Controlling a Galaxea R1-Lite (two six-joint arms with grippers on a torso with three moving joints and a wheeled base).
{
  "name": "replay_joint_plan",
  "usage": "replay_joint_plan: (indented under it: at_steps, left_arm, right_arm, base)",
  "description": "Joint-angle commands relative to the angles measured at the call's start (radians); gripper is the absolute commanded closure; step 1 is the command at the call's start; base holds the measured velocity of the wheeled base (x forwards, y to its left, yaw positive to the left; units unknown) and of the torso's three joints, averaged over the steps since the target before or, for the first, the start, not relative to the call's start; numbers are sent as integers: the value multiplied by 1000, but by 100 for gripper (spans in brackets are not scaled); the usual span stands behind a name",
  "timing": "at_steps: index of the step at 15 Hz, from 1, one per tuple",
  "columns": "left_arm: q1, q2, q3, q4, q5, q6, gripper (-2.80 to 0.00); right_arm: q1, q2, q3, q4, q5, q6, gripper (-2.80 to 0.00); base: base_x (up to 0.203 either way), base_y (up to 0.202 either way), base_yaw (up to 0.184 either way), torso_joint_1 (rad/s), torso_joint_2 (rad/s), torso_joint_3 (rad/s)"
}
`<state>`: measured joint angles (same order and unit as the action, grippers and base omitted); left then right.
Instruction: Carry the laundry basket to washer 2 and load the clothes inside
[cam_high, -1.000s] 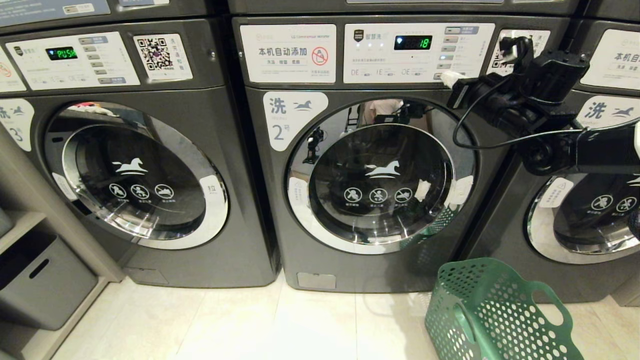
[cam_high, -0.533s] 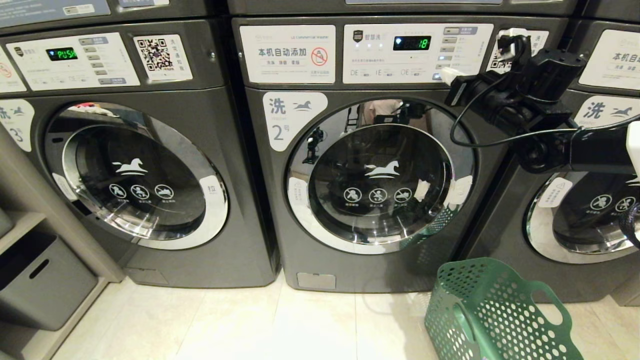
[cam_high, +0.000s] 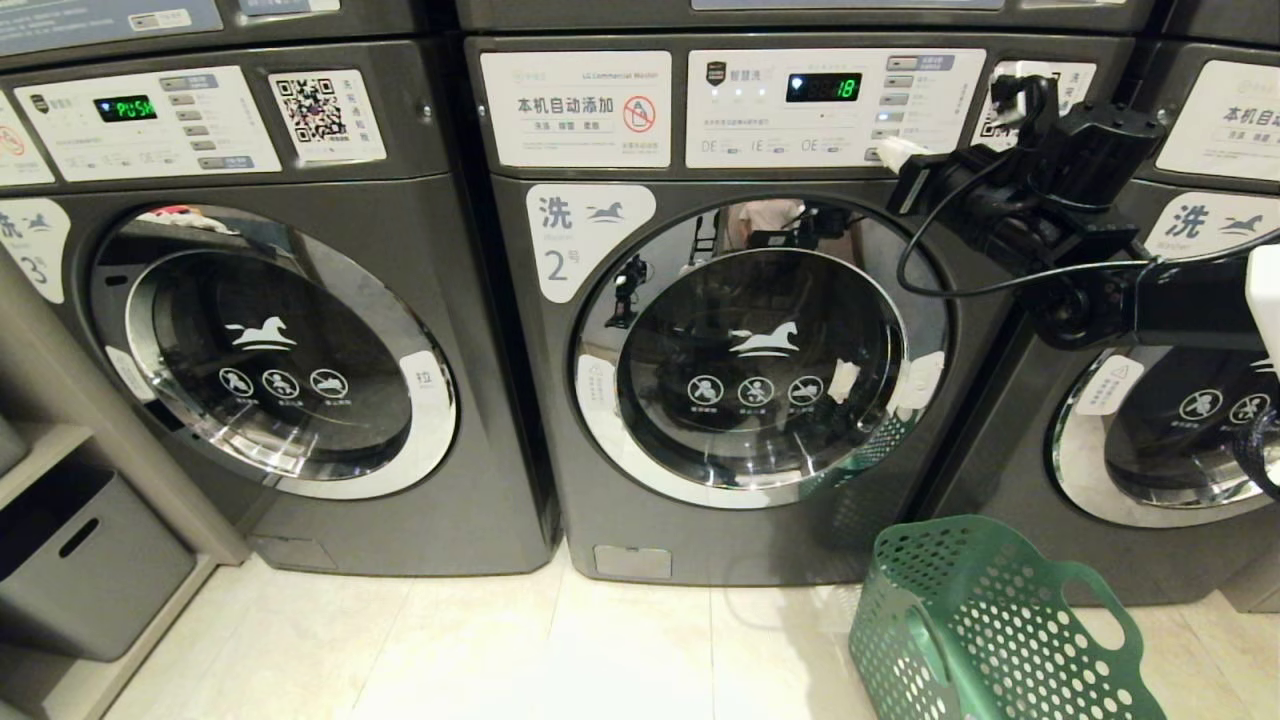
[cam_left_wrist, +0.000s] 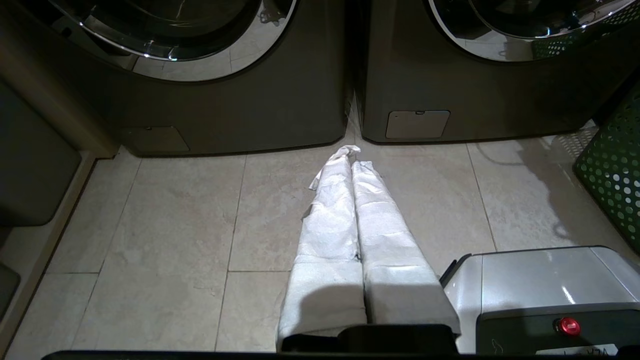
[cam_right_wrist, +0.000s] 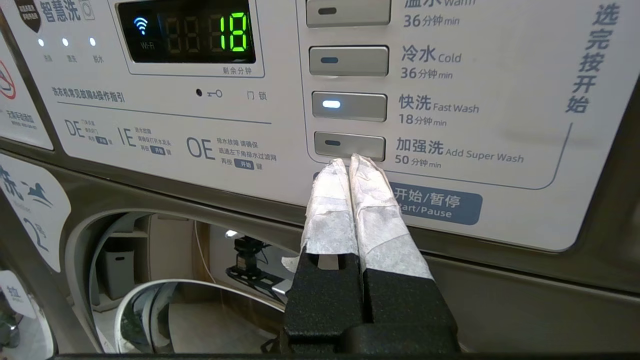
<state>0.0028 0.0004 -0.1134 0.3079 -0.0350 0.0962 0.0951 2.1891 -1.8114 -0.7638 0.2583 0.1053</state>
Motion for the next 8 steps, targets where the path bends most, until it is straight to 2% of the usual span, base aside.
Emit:
replay_joint_plan:
  at_steps: [1,8]
  left_arm:
    - [0,-2,0,2,0,2,0]
    - [0,-2,0,2,0,2,0]
  right_arm:
    - [1,-16,9,-3,0,1,0]
    - [2,-74,75,-3,-1,1,0]
  base:
    - [0,0,0,0,0,0]
    - [0,0,0,0,0,0]
